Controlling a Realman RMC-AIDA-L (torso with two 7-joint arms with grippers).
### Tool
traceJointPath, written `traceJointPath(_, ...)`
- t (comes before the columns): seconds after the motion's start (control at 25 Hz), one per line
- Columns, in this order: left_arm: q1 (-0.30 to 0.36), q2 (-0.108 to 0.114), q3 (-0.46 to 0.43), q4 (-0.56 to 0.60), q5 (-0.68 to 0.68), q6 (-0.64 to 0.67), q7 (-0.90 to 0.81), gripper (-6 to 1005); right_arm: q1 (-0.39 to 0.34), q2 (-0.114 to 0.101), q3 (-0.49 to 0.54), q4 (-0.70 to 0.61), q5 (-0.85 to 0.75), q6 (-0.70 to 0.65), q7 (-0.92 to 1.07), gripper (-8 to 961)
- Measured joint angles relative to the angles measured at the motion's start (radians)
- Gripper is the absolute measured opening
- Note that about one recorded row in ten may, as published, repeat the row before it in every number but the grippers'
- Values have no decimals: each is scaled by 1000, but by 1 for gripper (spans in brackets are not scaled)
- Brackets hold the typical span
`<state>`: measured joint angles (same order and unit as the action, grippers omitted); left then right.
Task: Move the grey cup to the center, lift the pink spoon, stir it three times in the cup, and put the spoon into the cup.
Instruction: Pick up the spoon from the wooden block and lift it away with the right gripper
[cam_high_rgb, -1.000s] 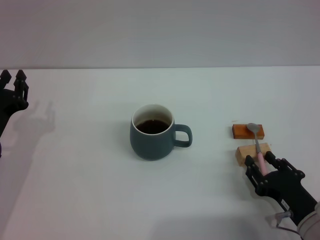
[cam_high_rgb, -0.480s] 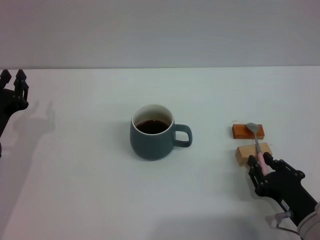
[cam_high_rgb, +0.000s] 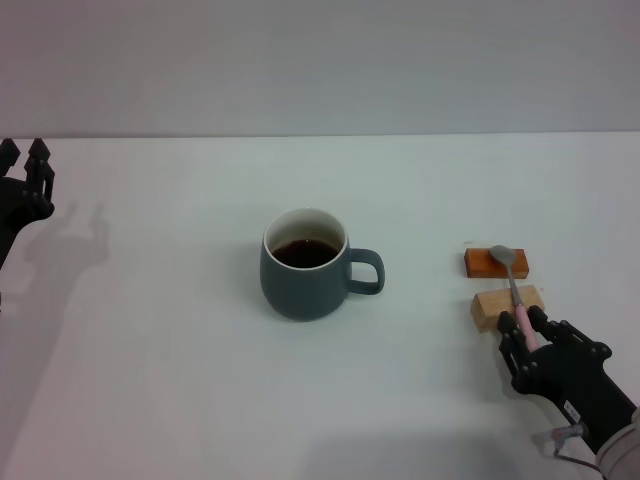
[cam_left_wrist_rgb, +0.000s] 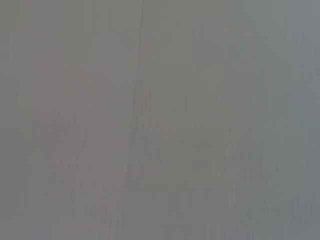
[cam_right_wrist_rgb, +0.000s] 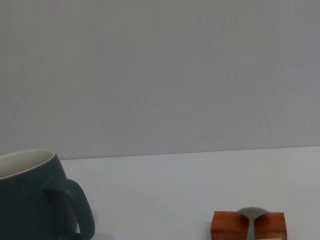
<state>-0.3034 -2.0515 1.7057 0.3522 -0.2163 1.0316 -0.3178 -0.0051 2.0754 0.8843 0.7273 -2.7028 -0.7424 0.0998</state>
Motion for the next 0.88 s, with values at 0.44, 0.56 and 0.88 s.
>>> traceJointPath(0.44, 20, 1, 0, 29, 0, -5, 3, 319, -4, -1, -7, 1, 31, 0, 1, 313)
traceJointPath(0.56, 22, 1, 0, 32, 0, -5, 3, 319, -4, -1, -6, 1, 32, 0, 1, 269)
traceJointPath(0.88, 23, 1, 0, 33, 0, -6, 3, 319, -2, -1, -6, 1, 33, -2, 2, 250)
